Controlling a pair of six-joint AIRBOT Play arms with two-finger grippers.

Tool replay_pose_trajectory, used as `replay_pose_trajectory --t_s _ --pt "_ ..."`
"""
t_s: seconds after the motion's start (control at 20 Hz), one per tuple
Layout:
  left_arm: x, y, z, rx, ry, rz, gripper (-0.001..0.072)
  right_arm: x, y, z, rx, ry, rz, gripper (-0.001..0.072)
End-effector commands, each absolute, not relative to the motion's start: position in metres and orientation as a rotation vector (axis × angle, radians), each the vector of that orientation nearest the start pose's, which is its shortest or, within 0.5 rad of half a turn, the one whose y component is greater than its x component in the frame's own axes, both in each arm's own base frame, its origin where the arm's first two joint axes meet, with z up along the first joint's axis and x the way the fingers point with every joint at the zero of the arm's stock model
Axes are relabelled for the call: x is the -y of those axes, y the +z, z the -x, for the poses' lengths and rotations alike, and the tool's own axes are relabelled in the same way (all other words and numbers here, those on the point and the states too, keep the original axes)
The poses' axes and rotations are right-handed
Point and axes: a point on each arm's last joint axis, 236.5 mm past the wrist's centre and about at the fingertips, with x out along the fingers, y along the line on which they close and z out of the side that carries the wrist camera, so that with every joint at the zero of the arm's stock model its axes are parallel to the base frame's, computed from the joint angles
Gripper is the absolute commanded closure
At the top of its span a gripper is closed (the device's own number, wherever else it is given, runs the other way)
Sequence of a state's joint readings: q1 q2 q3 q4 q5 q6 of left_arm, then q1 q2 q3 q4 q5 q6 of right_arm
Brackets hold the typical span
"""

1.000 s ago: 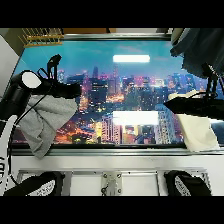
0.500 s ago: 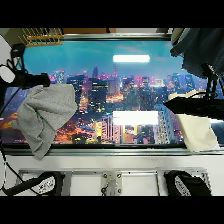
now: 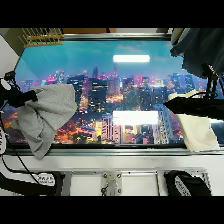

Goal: Fold the clothes and pants, and hang the long-sleeved shirts on hangers.

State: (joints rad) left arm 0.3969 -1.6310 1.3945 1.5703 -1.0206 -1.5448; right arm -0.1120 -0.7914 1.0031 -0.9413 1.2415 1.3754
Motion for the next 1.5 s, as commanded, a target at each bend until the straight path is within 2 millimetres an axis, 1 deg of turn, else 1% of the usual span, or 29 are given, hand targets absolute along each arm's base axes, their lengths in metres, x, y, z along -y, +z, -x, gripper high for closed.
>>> replay_pose_trajectory --t_s 0.0,0.05,0.1,0.15,0.2,0.25,0.3,0.35,0.4,0.45,0.5,0.55,0.6,0.65,0.7,0.8,0.85,0.95,1.0,1.05,1.1,1.15,1.2,1.25,1.3,1.35,1.45 --pt "-0.187 -0.083 -0.43 -1.304 0.346 0.272 -0.0005 -0.099 0.149 -0.306 -0.919 0.427 -0.366 0.0686" --pt "-0.187 -0.082 -0.431 -1.293 0.355 0.278 0.0004 -0.099 0.149 -0.306 -0.919 0.426 -0.366 0.0686" --pt "-0.187 -0.079 -0.434 -1.279 0.361 0.285 0.024 -0.099 0.149 -0.306 -0.919 0.427 -0.366 0.0686" --pt "-0.187 -0.074 -0.436 -1.271 0.36 0.285 0.0545 -0.099 0.149 -0.306 -0.919 0.427 -0.366 0.0686" --pt "-0.184 -0.067 -0.439 -1.264 0.354 0.277 0.0699 -0.099 0.149 -0.306 -0.919 0.427 -0.366 0.0686" --pt "-0.179 -0.054 -0.444 -1.245 0.342 0.264 0.07 -0.099 0.149 -0.306 -0.919 0.427 -0.366 0.0686" --pt "-0.169 -0.035 -0.453 -1.207 0.32 0.246 0.07 -0.099 0.149 -0.306 -0.919 0.427 -0.366 0.0686" --pt "-0.15 -0.011 -0.466 -1.155 0.27 0.241 0.07 -0.099 0.149 -0.306 -0.919 0.427 -0.367 0.0686" --pt "-0.124 0.015 -0.477 -1.1 0.204 0.238 0.07 -0.099 0.149 -0.306 -0.919 0.427 -0.367 0.0686" --pt "-0.089 0.045 -0.487 -1.043 0.114 0.231 0.07 -0.099 0.149 -0.306 -0.919 0.427 -0.367 0.0686" --pt "-0.053 0.071 -0.491 -0.996 0.03 0.222 0.07 -0.099 0.149 -0.306 -0.919 0.427 -0.366 0.0686" --pt "-0.012 0.097 -0.491 -0.955 -0.059 0.208 0.0699 -0.099 0.149 -0.306 -0.919 0.427 -0.367 0.0686" --pt "0.027 0.116 -0.487 -0.926 -0.139 0.191 0.07 -0.099 0.149 -0.306 -0.919 0.427 -0.367 0.0686" --pt "0.069 0.132 -0.478 -0.904 -0.224 0.162 0.07 -0.099 0.149 -0.306 -0.919 0.427 -0.367 0.0686" --pt "0.107 0.143 -0.467 -0.893 -0.303 0.127 0.07 -0.099 0.15 -0.306 -0.917 0.429 -0.369 0.0686" --pt "0.187 0.155 -0.432 -0.891 -0.477 0.043 0.07 -0.1 0.151 -0.306 -0.916 0.433 -0.374 0.0686" --pt "0.223 0.157 -0.414 -0.893 -0.557 0.006 0.07 -0.103 0.152 -0.306 -0.913 0.441 -0.384 0.0686" --pt "0.293 0.151 -0.371 -0.908 -0.717 -0.078 0.07 -0.104 0.154 -0.307 -0.908 0.445 -0.389 0.0686" --pt "0.322 0.144 -0.349 -0.919 -0.785 -0.127 0.07 -0.102 0.154 -0.308 -0.901 0.438 -0.387 0.0687" --pt "0.344 0.133 -0.331 -0.931 -0.831 -0.185 0.07 -0.101 0.154 -0.309 -0.897 0.435 -0.387 0.0687" --pt "0.36 0.12 -0.317 -0.942 -0.86 -0.255 0.0696 -0.101 0.154 -0.309 -0.899 0.433 -0.385 0.0687" --pt "0.371 0.108 -0.307 -0.949 -0.877 -0.314 0.0469 -0.101 0.154 -0.309 -0.9 0.433 -0.384 0.0687" --pt "0.377 0.098 -0.302 -0.949 -0.877 -0.373 0.006 -0.101 0.154 -0.309 -0.899 0.434 -0.384 0.0687" --pt "0.373 0.091 -0.308 -0.947 -0.839 -0.41 0.0029 -0.101 0.154 -0.309 -0.9 0.434 -0.384 0.0688" --pt "0.363 0.09 -0.32 -0.938 -0.776 -0.423 0.0034 -0.101 0.154 -0.309 -0.9 0.433 -0.384 0.0687" --pt "0.343 0.093 -0.341 -0.927 -0.684 -0.412 0.0034 -0.101 0.154 -0.309 -0.9 0.434 -0.384 0.0688" --pt "0.294 0.1 -0.387 -0.919 -0.512 -0.332 0.0034 -0.101 0.154 -0.309 -0.9 0.434 -0.385 0.0688"
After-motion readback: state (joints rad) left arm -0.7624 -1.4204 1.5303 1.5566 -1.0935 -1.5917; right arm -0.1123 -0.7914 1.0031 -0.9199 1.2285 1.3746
